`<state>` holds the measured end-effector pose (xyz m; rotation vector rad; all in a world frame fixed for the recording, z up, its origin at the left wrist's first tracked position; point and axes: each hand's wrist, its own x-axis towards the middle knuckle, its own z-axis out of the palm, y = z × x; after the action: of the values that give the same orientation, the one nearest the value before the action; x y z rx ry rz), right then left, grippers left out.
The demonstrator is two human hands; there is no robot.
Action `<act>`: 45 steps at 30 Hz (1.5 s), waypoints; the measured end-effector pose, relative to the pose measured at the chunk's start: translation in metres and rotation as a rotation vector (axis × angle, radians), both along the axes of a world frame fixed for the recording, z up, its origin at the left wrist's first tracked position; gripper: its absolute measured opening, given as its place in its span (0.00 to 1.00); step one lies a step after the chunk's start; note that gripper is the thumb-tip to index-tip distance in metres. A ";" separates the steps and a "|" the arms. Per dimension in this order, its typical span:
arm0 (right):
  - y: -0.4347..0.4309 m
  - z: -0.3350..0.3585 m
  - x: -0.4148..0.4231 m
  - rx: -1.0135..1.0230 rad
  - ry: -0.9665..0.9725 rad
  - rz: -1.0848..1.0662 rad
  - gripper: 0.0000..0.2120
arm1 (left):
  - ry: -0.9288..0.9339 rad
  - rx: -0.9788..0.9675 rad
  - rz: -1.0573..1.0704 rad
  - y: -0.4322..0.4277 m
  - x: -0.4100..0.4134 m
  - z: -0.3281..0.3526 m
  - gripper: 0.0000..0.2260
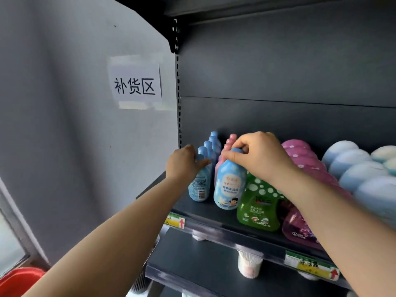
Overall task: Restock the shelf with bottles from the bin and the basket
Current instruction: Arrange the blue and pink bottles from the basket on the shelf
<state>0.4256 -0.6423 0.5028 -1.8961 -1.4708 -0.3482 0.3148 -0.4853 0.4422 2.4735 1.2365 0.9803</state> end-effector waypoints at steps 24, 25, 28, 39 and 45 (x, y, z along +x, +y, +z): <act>0.050 -0.041 -0.038 -0.176 0.049 -0.268 0.14 | -0.090 -0.319 -0.586 0.068 -0.038 -0.014 0.07; 0.054 -0.040 -0.039 -0.186 0.052 -0.261 0.13 | -0.100 -0.361 -0.603 0.074 -0.042 -0.011 0.06; 0.070 -0.041 -0.040 -0.192 0.040 -0.253 0.11 | -0.086 -0.397 -0.626 0.084 -0.052 -0.004 0.13; 0.104 -0.057 -0.028 -0.322 0.093 -0.243 0.15 | -0.209 -0.360 -0.532 0.087 -0.064 -0.017 0.14; 0.115 -0.055 -0.032 -0.247 0.095 -0.237 0.05 | -0.290 -0.450 -0.639 0.084 -0.072 -0.018 0.10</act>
<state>0.3941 -0.5269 0.4479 -2.2603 -1.2757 -0.1870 0.2426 -0.4014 0.4245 2.0547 0.4493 0.7408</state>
